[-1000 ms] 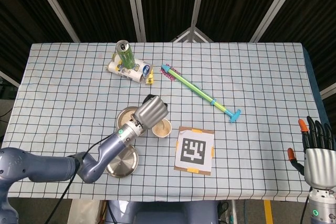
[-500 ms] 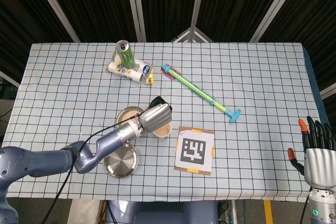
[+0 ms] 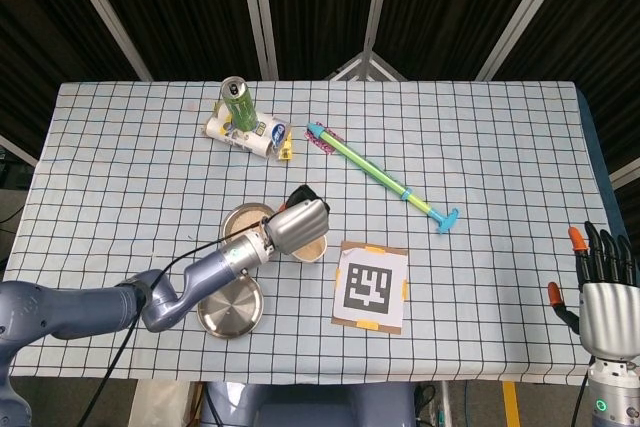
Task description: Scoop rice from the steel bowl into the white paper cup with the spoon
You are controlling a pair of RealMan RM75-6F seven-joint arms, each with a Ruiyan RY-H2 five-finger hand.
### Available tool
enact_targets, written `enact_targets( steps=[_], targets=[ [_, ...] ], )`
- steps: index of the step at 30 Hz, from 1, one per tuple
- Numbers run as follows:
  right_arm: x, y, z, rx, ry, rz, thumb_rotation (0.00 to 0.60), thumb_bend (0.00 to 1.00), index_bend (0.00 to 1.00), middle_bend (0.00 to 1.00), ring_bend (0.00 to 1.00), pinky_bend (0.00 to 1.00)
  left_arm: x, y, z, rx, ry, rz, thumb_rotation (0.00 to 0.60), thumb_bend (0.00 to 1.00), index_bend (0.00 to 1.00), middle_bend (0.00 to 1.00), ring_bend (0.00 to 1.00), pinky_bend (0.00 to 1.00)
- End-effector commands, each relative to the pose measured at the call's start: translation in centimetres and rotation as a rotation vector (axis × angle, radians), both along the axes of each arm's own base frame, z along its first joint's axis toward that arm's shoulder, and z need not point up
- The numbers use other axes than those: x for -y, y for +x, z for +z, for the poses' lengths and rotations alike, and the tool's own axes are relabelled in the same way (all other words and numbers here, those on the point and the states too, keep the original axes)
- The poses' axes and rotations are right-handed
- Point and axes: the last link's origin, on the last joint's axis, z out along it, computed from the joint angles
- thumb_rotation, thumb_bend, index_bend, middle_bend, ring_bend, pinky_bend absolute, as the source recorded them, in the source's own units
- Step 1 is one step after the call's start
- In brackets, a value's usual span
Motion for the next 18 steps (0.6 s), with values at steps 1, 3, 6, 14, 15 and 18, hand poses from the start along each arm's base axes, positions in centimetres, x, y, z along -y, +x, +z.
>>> enact_targets(
  steps=[1, 3, 6, 14, 15, 18],
  targets=[
    [0.0, 0.0, 0.0, 0.000, 0.001, 0.000, 0.600, 0.38, 0.00, 0.00, 0.00, 0.00, 0.2, -0.2, -0.1, 0.026, -0.017, 0.030, 0.600, 0.56, 0.56, 0.99, 1.00, 1.00],
    [0.0, 0.0, 0.0, 0.000, 0.001, -0.001, 0.600, 0.38, 0.00, 0.00, 0.00, 0.00, 0.1, -0.1, -0.1, 0.050, -0.015, 0.046, 0.600, 0.56, 0.56, 0.99, 1.00, 1.00],
    [0.0, 0.0, 0.0, -0.001, 0.000, -0.001, 0.600, 0.38, 0.00, 0.00, 0.00, 0.00, 0.2, 0.0, 0.0, 0.076, -0.023, 0.071, 0.600, 0.56, 0.56, 0.99, 1.00, 1.00],
    [0.0, 0.0, 0.0, -0.002, -0.002, 0.001, 0.600, 0.38, 0.00, 0.00, 0.00, 0.00, 1.0, -1.6, 0.8, 0.379, -0.136, 0.479, 0.600, 0.54, 0.56, 0.99, 1.00, 1.00],
    [0.0, 0.0, 0.0, -0.002, -0.001, 0.001, 0.600, 0.38, 0.00, 0.00, 0.00, 0.00, 1.2, -1.9, 1.1, 0.407, -0.146, 0.523, 0.600, 0.54, 0.56, 0.99, 1.00, 1.00],
    [0.0, 0.0, 0.0, -0.001, 0.000, -0.001, 0.600, 0.38, 0.00, 0.00, 0.00, 0.00, 2.0, -2.8, 2.1, 0.476, -0.172, 0.623, 0.600, 0.54, 0.56, 0.99, 1.00, 1.00]
  ],
)
